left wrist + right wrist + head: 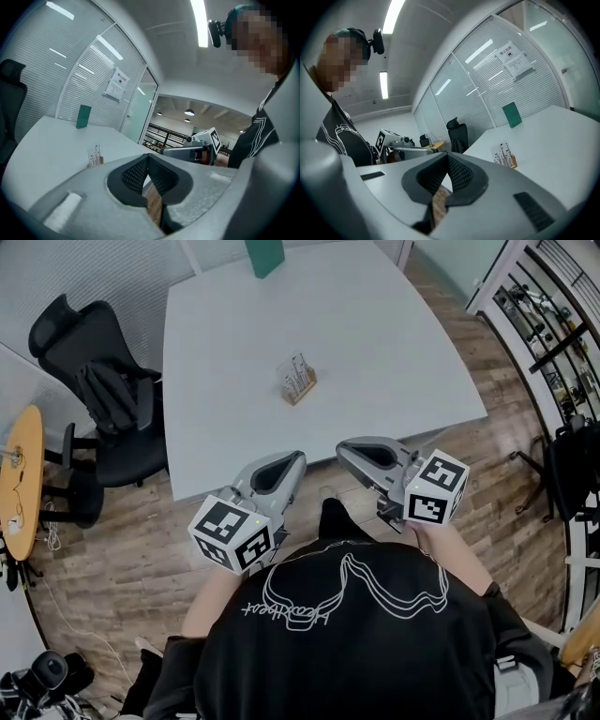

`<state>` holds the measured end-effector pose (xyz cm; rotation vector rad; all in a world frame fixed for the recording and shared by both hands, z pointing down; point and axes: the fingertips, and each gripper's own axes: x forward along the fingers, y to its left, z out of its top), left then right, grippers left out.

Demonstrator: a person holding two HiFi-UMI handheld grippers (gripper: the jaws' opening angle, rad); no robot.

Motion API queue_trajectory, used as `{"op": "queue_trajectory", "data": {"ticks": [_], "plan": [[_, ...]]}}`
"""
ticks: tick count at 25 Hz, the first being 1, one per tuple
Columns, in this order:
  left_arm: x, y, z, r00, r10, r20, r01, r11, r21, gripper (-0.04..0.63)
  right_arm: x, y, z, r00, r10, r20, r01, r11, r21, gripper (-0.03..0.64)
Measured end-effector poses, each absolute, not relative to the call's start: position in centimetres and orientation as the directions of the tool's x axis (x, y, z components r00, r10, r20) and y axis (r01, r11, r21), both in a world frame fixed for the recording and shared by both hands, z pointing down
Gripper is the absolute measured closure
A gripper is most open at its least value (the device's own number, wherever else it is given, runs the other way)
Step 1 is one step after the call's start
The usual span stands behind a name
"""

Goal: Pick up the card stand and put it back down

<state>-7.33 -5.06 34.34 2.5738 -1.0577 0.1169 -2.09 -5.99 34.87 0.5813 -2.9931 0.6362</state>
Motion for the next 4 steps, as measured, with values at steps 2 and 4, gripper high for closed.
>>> {"op": "queue_trajectory", "data": {"ticks": [2,4], "plan": [[-7.18,-5.03,34.45,0.715,-0.666,0.211,-0.697,-0.658,0.286,0.583,-1.99,-5.95,34.93,-0.930,-0.353,0.105,-0.366,0.847,-0.386,0.611],[-7.05,-4.97,34.56,0.714,-0.667,0.213,-0.698,-0.658,0.283,0.583,-1.88,-5.89,35.01,-0.929,-0.354,0.107,-0.367,0.847,-0.385,0.611]]}}
